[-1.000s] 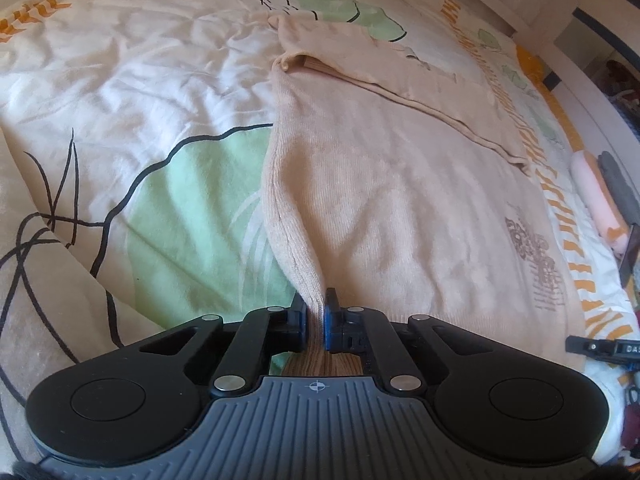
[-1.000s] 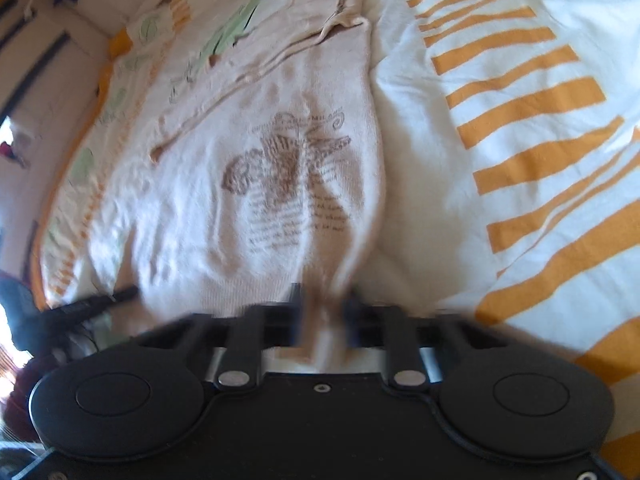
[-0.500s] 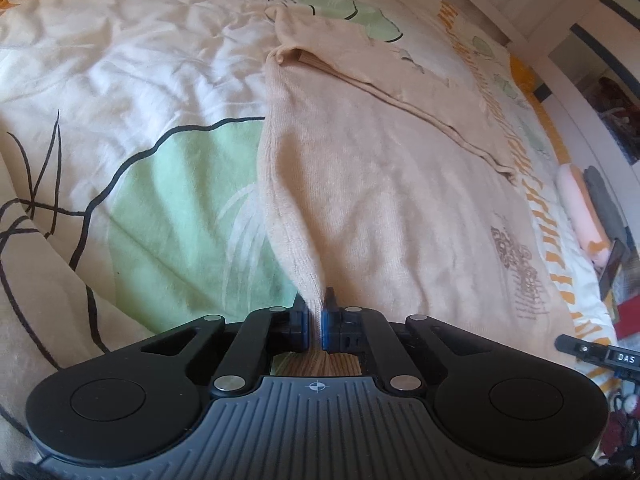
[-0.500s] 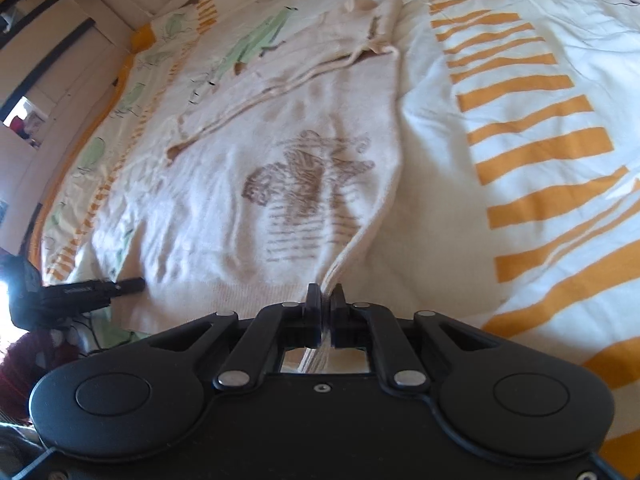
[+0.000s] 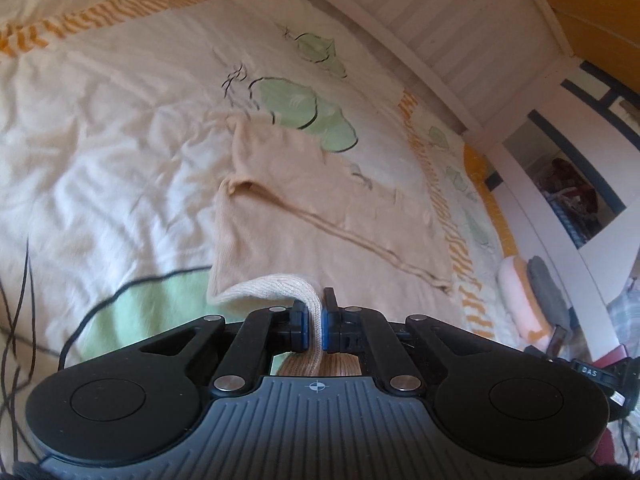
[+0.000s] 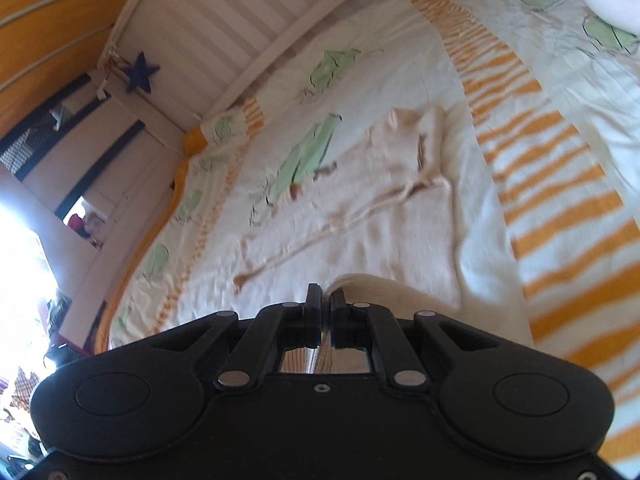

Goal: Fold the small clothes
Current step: 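Lift the held hem with both grippers, fold it toward the collar, open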

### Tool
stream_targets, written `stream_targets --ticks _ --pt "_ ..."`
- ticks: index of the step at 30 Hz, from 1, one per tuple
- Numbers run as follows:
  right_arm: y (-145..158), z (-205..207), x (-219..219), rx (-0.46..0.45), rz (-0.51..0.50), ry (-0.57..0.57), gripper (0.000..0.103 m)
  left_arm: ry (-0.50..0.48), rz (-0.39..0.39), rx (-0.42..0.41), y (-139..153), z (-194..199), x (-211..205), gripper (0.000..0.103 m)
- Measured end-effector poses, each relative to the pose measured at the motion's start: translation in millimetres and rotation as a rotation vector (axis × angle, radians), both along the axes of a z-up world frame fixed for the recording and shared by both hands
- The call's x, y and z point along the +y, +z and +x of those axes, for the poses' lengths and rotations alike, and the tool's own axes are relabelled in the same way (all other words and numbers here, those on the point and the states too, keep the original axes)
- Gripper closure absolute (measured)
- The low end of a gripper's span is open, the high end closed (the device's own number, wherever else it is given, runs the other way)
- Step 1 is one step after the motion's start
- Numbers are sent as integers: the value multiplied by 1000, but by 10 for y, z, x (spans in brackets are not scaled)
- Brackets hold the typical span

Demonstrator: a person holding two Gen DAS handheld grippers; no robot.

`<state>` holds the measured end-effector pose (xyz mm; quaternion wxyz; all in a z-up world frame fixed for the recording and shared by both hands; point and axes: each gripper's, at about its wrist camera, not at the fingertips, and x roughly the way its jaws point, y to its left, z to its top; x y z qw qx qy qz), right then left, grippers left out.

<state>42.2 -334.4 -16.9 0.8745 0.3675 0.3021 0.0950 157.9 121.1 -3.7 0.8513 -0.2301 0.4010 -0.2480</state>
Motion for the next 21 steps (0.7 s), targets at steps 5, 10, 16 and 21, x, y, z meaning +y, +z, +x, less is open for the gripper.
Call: stream_targets --ticks 5,10,16,21 --pt "69 436 -150 -65 -26 -35 91 2 -13 -96 240 438 -126 98" --pt "2 913 -297 -89 -44 -84 91 17 -11 -155 286 938 -280 97" --pt "-187 1442 -437 -73 -58 -120 91 38 6 -147 107 1454 -476 98" --pt "-324 1762 -474 -48 -83 -122 91 55 43 -116 -75 1739 -559 97"
